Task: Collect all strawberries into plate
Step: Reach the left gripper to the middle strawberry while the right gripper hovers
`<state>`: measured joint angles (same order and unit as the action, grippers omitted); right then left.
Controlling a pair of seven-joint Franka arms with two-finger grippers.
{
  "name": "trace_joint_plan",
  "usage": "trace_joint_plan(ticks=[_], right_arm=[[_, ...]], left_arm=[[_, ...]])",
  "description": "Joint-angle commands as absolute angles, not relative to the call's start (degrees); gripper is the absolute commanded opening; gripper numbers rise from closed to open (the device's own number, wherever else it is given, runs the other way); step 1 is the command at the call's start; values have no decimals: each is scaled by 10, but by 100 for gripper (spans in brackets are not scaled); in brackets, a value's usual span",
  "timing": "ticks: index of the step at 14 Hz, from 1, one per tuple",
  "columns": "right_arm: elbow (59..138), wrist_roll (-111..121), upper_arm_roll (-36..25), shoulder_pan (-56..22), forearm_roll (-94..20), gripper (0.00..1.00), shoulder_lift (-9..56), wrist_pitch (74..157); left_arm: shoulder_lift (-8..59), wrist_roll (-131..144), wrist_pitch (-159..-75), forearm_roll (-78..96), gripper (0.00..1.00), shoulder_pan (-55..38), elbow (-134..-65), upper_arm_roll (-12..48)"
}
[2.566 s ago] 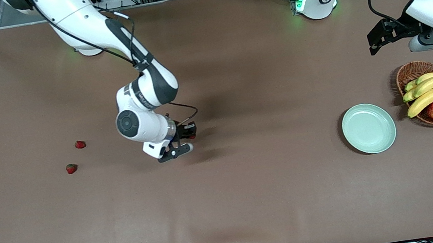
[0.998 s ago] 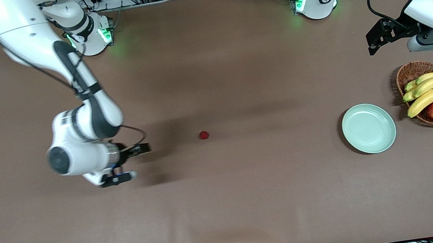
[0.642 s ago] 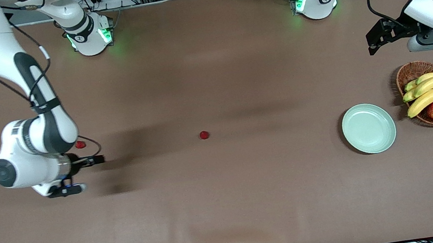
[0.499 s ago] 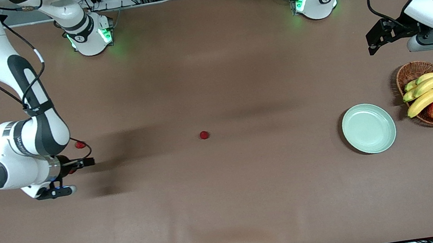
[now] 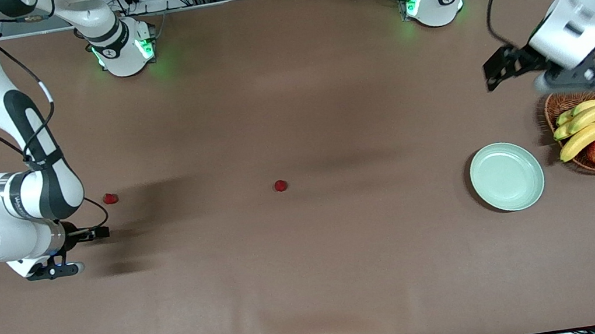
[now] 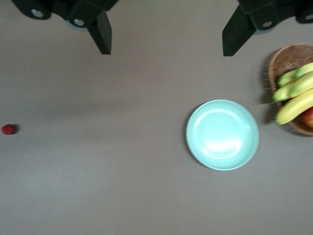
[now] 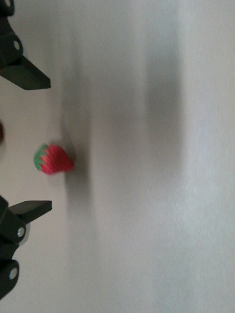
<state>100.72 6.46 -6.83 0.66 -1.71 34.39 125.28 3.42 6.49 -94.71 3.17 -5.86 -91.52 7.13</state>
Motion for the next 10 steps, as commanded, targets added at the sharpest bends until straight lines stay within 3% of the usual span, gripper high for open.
trace_joint_plan(ticks=[1, 4, 10], right_arm=[[1007, 64, -58, 21, 5, 100, 358, 1269], [1009, 63, -58, 25, 4, 100, 365, 1281], [1011, 62, -58, 28, 4, 100, 369, 1272]], left_arm=[[96, 128, -1007, 46, 100, -101, -883, 70], [176, 254, -1070, 47, 100, -179, -822, 70], [334, 386, -1281, 45, 100, -338, -781, 67]])
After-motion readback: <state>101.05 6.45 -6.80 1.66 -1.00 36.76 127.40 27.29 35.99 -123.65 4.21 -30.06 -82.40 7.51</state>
